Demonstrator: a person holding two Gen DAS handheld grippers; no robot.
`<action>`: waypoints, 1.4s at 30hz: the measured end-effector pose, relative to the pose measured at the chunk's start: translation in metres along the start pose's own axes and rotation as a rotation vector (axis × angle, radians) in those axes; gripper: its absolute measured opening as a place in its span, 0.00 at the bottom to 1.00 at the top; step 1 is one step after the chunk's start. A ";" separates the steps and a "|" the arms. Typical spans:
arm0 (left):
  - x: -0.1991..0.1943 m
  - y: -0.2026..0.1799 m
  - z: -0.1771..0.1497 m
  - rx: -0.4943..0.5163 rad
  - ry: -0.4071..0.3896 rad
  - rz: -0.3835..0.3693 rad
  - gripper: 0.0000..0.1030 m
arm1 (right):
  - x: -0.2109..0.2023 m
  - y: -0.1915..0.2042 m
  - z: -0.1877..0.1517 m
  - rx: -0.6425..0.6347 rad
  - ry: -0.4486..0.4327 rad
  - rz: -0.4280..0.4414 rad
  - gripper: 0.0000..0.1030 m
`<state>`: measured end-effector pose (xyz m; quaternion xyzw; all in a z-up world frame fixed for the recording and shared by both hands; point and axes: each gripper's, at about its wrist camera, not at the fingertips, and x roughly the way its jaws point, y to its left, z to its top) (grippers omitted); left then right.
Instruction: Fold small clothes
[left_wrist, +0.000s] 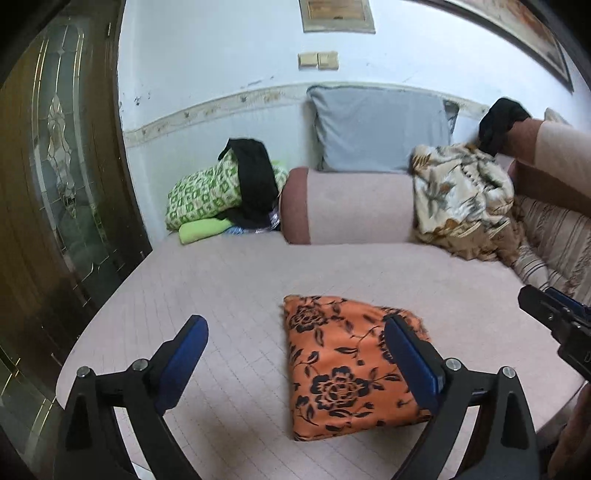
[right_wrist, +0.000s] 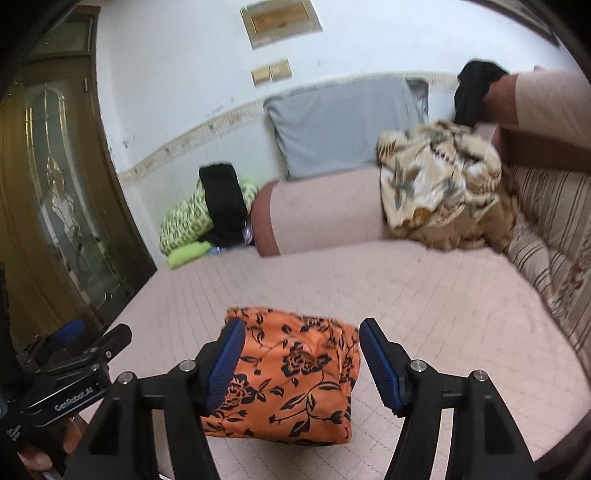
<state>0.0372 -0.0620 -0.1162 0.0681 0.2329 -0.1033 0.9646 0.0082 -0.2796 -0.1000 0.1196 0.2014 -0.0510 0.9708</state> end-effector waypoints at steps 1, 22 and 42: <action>-0.006 -0.002 0.003 0.003 -0.010 0.003 0.94 | -0.006 0.002 0.002 -0.004 -0.008 -0.001 0.67; -0.094 0.003 0.037 0.009 -0.138 0.093 1.00 | -0.091 0.023 0.022 -0.055 -0.143 0.009 0.67; -0.138 0.018 0.047 -0.037 -0.212 0.085 1.00 | -0.158 0.059 0.019 -0.157 -0.223 0.035 0.67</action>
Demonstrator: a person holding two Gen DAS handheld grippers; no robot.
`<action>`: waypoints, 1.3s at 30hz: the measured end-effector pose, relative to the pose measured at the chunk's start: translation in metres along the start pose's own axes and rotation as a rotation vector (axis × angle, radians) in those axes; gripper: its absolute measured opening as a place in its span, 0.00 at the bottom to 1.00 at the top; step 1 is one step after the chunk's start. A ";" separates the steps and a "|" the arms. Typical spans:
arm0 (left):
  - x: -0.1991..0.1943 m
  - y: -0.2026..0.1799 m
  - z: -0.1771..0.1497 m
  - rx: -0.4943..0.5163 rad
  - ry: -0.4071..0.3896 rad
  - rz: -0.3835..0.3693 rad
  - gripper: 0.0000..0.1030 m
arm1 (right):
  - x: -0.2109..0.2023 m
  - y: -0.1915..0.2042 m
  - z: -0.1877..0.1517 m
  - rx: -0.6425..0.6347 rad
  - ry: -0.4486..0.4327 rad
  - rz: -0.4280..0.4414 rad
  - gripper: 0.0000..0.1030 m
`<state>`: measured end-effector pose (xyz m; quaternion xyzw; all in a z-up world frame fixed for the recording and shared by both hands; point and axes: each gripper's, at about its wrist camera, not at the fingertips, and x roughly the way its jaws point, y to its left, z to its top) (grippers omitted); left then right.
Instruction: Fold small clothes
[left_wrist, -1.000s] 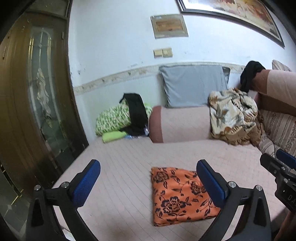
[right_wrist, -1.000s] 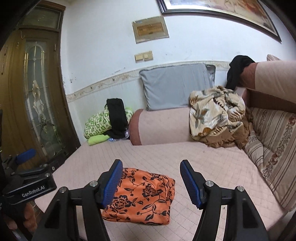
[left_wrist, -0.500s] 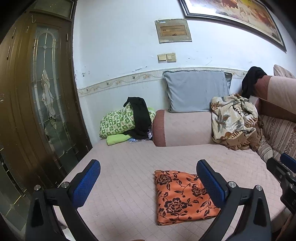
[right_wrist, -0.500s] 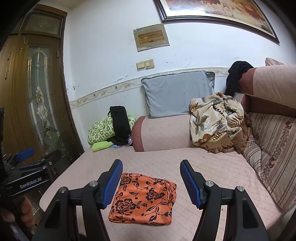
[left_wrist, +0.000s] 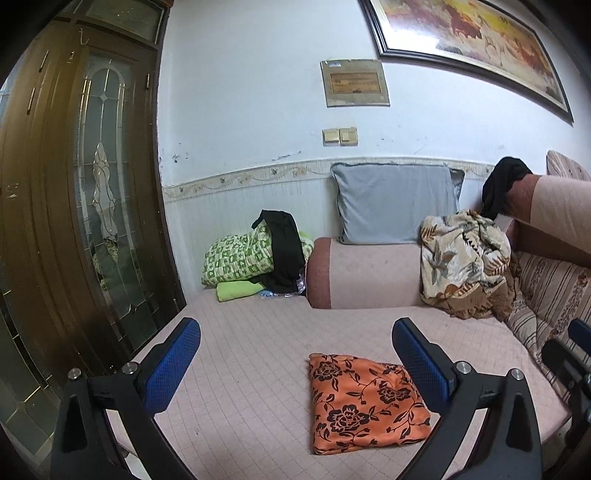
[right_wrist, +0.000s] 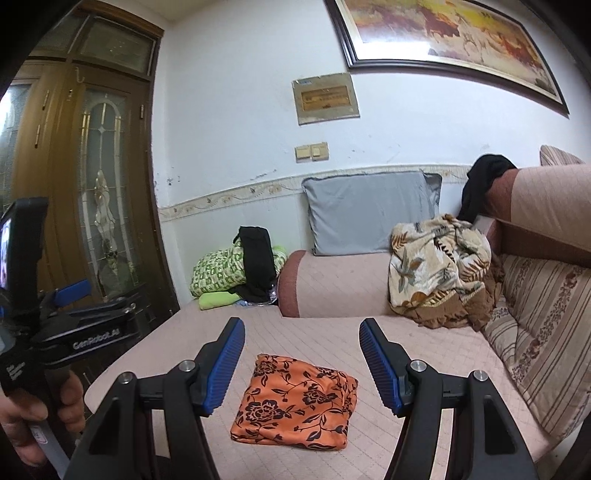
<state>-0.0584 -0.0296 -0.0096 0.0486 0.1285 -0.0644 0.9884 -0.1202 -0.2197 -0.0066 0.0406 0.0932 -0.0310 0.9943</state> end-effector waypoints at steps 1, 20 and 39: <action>-0.002 0.000 0.001 -0.001 0.000 -0.004 1.00 | -0.001 0.002 0.000 -0.007 0.000 -0.003 0.67; -0.050 0.006 0.012 0.006 -0.070 -0.009 1.00 | -0.034 0.013 0.004 -0.035 -0.035 -0.033 0.67; -0.063 0.016 0.019 -0.006 -0.083 -0.031 1.00 | -0.021 0.019 0.006 -0.027 0.018 -0.045 0.67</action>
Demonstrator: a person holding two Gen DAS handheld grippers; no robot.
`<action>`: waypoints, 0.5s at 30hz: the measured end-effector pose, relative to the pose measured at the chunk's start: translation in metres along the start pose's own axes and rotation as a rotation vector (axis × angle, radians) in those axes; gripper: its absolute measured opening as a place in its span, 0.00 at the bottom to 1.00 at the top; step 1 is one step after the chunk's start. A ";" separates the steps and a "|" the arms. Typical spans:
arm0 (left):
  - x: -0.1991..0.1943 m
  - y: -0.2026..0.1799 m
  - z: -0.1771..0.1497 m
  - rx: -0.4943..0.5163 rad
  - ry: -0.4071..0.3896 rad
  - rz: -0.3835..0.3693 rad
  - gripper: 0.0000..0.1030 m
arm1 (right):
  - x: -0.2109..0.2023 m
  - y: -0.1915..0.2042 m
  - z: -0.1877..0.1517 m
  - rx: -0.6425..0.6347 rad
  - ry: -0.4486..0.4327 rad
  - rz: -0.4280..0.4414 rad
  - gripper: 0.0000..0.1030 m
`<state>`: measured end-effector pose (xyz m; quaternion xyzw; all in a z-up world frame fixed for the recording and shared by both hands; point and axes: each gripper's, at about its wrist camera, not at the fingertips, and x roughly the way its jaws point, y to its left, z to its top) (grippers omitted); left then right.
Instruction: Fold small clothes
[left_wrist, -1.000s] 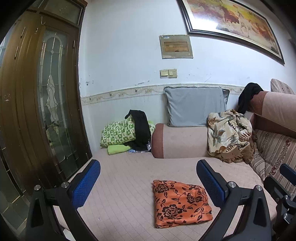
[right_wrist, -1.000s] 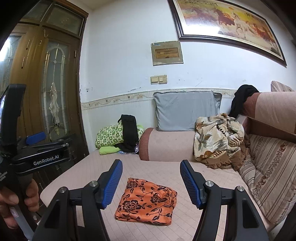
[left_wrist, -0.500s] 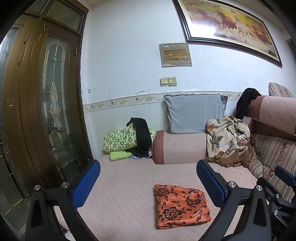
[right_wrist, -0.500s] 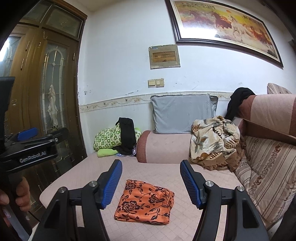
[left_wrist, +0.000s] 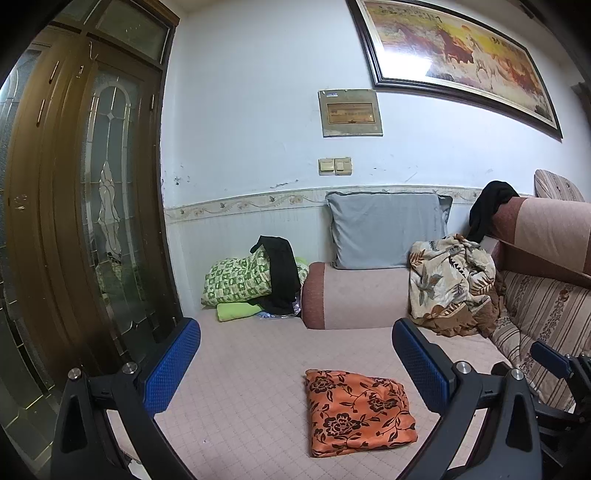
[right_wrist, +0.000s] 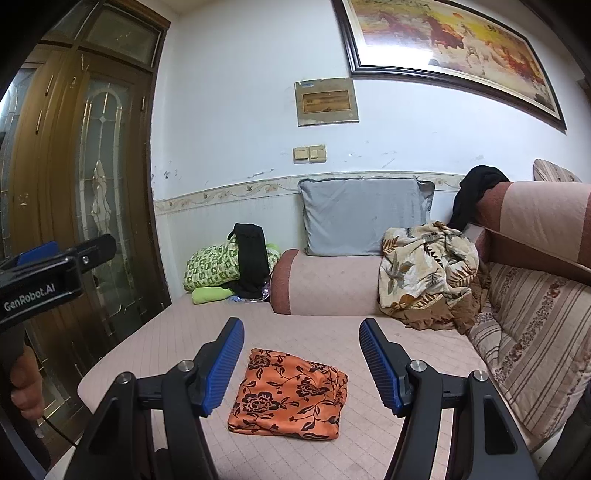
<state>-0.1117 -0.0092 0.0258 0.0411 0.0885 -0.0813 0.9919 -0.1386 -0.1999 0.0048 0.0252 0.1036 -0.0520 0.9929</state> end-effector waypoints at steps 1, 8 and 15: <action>0.000 0.000 0.001 -0.001 0.000 -0.003 1.00 | 0.002 0.001 0.001 -0.001 0.002 0.000 0.67; 0.003 0.002 0.004 -0.009 -0.003 -0.012 1.00 | 0.011 0.006 0.005 -0.004 0.013 0.002 0.67; 0.013 -0.002 0.009 0.004 0.003 -0.012 1.00 | 0.023 0.008 0.010 0.013 0.015 0.013 0.67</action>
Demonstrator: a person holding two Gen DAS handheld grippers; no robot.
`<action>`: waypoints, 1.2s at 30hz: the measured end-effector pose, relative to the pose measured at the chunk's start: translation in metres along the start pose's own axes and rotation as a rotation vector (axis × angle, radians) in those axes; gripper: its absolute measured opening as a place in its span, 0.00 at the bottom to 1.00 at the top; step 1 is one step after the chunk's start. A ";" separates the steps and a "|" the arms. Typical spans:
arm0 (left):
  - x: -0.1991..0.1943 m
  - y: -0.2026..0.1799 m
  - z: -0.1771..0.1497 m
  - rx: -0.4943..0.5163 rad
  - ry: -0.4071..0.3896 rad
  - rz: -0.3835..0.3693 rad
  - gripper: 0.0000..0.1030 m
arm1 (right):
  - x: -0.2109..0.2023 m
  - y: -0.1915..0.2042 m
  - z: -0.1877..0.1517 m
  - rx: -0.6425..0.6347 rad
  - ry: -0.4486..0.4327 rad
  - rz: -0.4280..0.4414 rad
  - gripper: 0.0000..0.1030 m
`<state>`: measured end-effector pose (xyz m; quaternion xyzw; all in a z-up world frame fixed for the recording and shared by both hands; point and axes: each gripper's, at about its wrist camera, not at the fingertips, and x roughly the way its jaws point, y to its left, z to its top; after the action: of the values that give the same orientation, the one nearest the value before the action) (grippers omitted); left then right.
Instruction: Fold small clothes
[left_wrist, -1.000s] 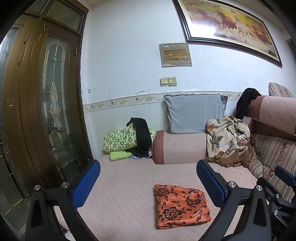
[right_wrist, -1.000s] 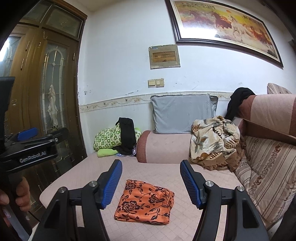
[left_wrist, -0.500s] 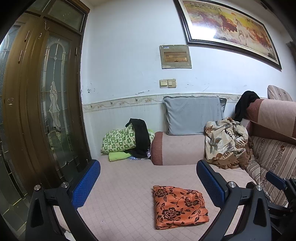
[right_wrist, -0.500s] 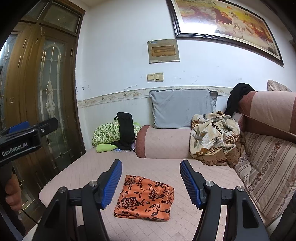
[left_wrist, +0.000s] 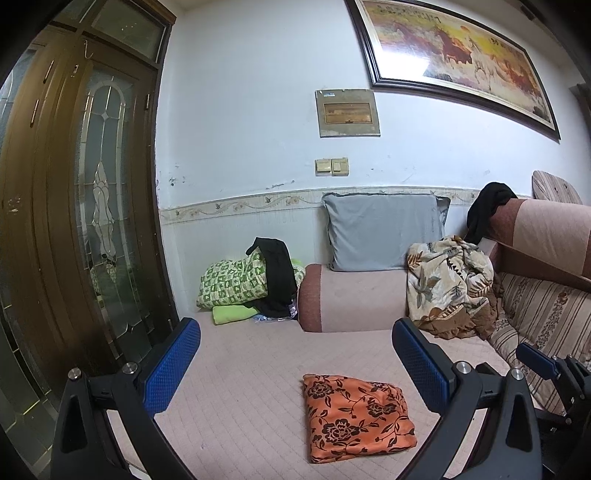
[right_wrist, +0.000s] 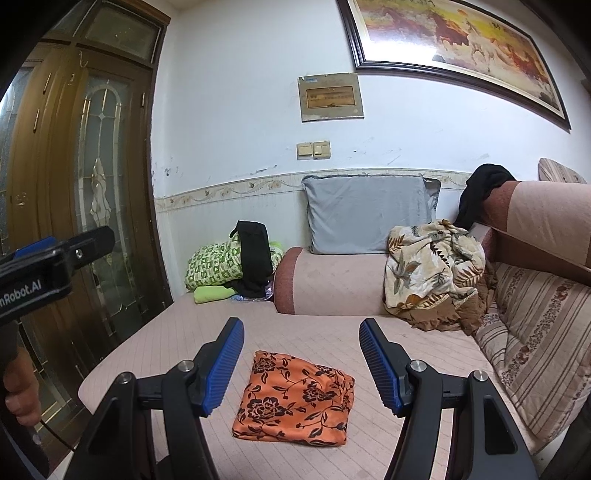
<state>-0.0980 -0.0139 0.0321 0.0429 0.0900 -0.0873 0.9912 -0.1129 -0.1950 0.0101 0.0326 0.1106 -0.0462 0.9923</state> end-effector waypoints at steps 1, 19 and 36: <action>0.002 -0.001 0.001 0.002 0.002 0.001 1.00 | 0.002 0.000 0.001 0.004 0.002 0.003 0.67; 0.034 -0.014 -0.002 0.044 0.056 -0.012 1.00 | 0.040 -0.009 -0.005 0.045 0.043 0.034 0.67; 0.044 -0.007 -0.006 0.035 0.072 -0.037 1.00 | 0.048 -0.005 -0.005 0.038 0.052 0.022 0.67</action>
<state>-0.0577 -0.0277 0.0172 0.0617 0.1247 -0.1057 0.9846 -0.0673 -0.2037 -0.0057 0.0539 0.1349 -0.0363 0.9887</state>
